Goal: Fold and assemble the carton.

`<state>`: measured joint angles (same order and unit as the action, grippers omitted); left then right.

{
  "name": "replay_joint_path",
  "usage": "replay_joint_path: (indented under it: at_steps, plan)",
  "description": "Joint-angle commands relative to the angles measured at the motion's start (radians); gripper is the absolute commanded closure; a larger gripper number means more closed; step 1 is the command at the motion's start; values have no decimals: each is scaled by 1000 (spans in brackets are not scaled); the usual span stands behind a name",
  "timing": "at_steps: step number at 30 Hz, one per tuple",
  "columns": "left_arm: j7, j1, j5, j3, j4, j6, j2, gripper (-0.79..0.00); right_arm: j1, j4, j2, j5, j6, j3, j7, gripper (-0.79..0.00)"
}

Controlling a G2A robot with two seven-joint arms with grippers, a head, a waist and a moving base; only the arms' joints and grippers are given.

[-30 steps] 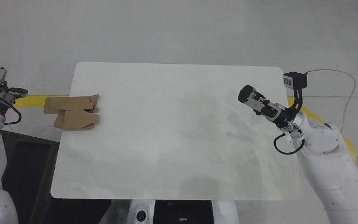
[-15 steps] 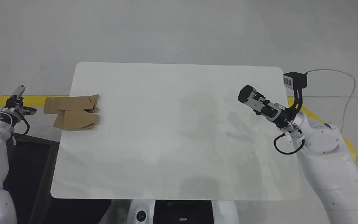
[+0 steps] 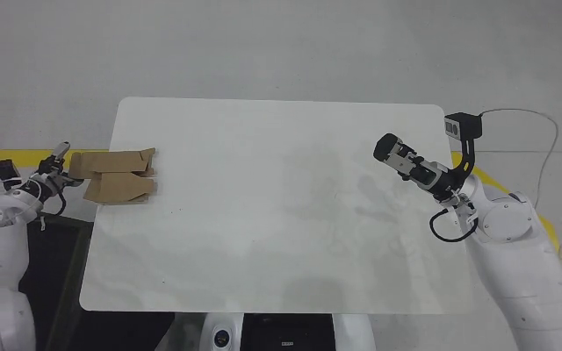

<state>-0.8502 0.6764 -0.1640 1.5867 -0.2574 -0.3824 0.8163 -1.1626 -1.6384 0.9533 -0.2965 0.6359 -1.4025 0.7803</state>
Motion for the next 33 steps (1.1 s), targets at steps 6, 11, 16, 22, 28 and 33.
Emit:
replay_joint_path:
  at_steps: [6, 11, 16, 22, 28, 33]
  plan:
    - [-63, -7, -43, 3, 13, 8, 9, 0, 0, 0, 0, 0, 0, 0, 0, -785]
    - [-119, -8, -88, 14, 10, -6, 13, 0, 0, 0, 0, 0, 0, 0, 0, -785]
    - [-178, -11, -143, 31, -6, -40, 13, 0, 0, 0, 0, 0, 0, 0, 0, -785]
    - [-284, -20, -246, 58, -66, -104, 18, 0, 0, 0, 0, 0, 0, 0, 0, -785]
    - [-351, -21, -367, 44, -194, -148, 53, 0, 0, 0, 0, 0, 0, 0, 0, -785]
    - [-339, -3, -443, -19, -334, -125, 97, 0, 0, 0, 0, 0, 0, 0, 0, -785]
